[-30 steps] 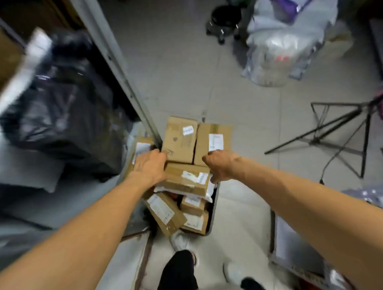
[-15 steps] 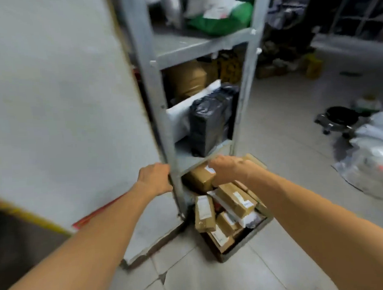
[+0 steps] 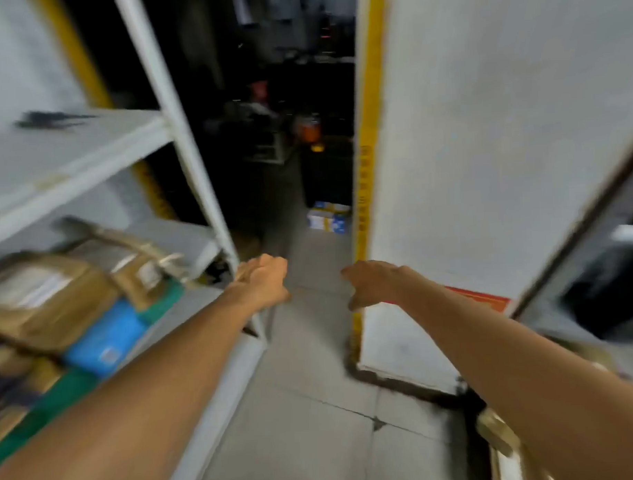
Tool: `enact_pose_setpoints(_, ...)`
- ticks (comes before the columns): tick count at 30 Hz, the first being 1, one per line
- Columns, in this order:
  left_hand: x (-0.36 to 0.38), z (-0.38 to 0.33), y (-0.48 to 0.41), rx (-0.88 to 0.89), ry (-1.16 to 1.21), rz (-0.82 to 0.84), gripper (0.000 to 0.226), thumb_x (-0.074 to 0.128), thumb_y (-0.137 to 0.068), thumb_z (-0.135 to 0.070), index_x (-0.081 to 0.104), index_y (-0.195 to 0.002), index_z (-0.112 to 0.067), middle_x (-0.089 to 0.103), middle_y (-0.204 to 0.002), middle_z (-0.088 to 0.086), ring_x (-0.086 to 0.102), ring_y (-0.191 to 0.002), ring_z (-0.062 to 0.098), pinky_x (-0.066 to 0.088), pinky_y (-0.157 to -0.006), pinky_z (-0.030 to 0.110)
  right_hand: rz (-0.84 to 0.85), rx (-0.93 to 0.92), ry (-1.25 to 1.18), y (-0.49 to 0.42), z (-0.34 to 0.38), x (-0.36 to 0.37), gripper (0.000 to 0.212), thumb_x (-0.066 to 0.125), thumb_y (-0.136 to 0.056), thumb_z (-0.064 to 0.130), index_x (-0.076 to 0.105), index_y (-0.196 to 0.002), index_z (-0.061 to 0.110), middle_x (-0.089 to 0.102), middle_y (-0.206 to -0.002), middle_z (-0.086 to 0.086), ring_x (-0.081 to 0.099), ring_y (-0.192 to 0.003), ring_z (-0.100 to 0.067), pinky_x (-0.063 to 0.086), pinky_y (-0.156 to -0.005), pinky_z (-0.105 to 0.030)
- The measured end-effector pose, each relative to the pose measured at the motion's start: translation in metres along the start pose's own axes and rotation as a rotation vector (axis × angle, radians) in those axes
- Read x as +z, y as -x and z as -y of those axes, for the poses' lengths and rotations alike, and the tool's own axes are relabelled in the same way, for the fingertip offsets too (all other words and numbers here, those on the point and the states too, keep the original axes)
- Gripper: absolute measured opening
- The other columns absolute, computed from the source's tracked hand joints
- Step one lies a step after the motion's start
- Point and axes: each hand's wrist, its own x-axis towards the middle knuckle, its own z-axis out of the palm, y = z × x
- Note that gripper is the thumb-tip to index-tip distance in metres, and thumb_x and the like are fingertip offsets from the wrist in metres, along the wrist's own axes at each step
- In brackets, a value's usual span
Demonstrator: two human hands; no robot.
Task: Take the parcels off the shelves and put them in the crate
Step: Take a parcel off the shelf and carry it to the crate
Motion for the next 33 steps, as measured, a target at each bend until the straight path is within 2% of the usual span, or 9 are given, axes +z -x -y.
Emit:
enact_pose_setpoints(1,-0.001,0.028,0.019,-0.075,0.021,-0.001,0.047,0.068,-0.079,-0.040,0.057,-0.120,-0.021,0.057,-0.129,0.007,0.055,-0.118,0.030,0.044,-0.092,0.036,0.003,-0.070,0.035,-0.012,0.028,-0.005,0.062,0.066,-0.088,0.036,0.044,-0.138,0.007,0.048,-0.139,-0.012,0.048,-0.127,-0.029,0.043,-0.099,-0.035)
enact_pose_setpoints(3,0.000,0.079,0.061,-0.246,0.093,0.000,0.053,0.069,-0.080,-0.042,0.054,-0.126,-0.020,0.052,-0.134,0.008,0.051,-0.124,0.030,0.042,-0.097,0.036,-0.015,-0.191,0.111,-0.031,0.086,-0.015,0.062,0.065,-0.087,0.036,0.045,-0.139,0.010,0.047,-0.141,-0.012,0.048,-0.128,-0.029,0.043,-0.101,-0.034)
enact_pose_setpoints(6,0.015,0.140,0.134,-0.493,0.162,-0.014,0.058,0.068,-0.081,-0.046,0.050,-0.131,-0.022,0.050,-0.137,0.007,0.049,-0.126,0.028,0.041,-0.098,0.035,-0.021,-0.355,0.188,-0.046,0.176,-0.023,0.048,0.066,-0.083,0.034,0.055,-0.125,0.014,0.057,-0.124,-0.012,0.059,-0.110,-0.030,0.046,-0.078,-0.030)
enact_pose_setpoints(9,0.037,0.172,0.206,-0.691,0.164,-0.031,0.060,0.067,-0.082,-0.046,0.048,-0.134,-0.021,0.049,-0.136,0.007,0.049,-0.125,0.027,0.040,-0.099,0.034,-0.010,-0.571,0.295,-0.044,0.263,-0.023,0.035,0.068,-0.079,0.036,0.053,-0.101,0.013,0.059,-0.107,-0.008,0.061,-0.096,-0.029,0.046,-0.068,-0.032)
enact_pose_setpoints(13,0.046,0.192,0.289,-0.932,0.180,-0.068,0.057,0.071,-0.079,-0.042,0.053,-0.129,-0.020,0.058,-0.125,0.006,0.058,-0.113,0.027,0.046,-0.086,0.032,0.002,-0.869,0.379,-0.020,0.362,-0.011,0.052,0.069,-0.080,0.037,0.052,-0.121,0.011,0.054,-0.115,-0.012,0.059,-0.101,-0.032,0.051,-0.076,-0.038)
enact_pose_setpoints(18,0.054,0.193,0.365,-1.149,0.183,-0.081,0.053,0.072,-0.078,-0.041,0.055,-0.124,-0.019,0.062,-0.118,0.007,0.061,-0.102,0.026,0.041,-0.072,0.030,0.029,-1.100,0.378,0.013,0.434,0.008,0.052,0.071,-0.079,0.036,0.052,-0.121,0.011,0.054,-0.118,-0.013,0.057,-0.102,-0.031,0.046,-0.073,-0.036)
enact_pose_setpoints(21,0.062,0.192,0.386,-1.208,0.196,-0.085,0.054,0.072,-0.079,-0.040,0.056,-0.126,-0.019,0.062,-0.116,0.008,0.062,-0.100,0.025,0.045,-0.075,0.031,0.066,-1.152,0.409,0.019,0.451,0.022,0.059,0.072,-0.079,0.034,0.050,-0.129,0.013,0.054,-0.121,-0.011,0.057,-0.104,-0.028,0.052,-0.084,-0.039)
enact_pose_setpoints(30,0.062,0.245,0.398,-1.212,0.212,-0.100,0.050,0.071,-0.079,-0.047,0.057,-0.118,-0.020,0.062,-0.108,0.003,0.055,-0.083,0.018,0.043,-0.068,0.028,-0.023,-1.079,0.289,-0.007,0.474,0.007,0.060,0.067,-0.083,0.032,0.043,-0.135,0.014,0.050,-0.112,-0.001,0.055,-0.097,-0.020,0.048,-0.070,-0.031)
enact_pose_setpoints(33,0.065,0.278,0.397,-1.173,0.256,-0.130,0.049,0.072,-0.079,-0.046,0.056,-0.119,-0.021,0.062,-0.108,0.000,0.055,-0.083,0.016,0.043,-0.066,0.026,-0.057,-1.007,0.183,-0.019,0.490,0.006,0.064,0.070,-0.083,0.030,0.041,-0.137,0.011,0.050,-0.131,-0.010,0.052,-0.116,-0.026,0.049,-0.088,-0.036)
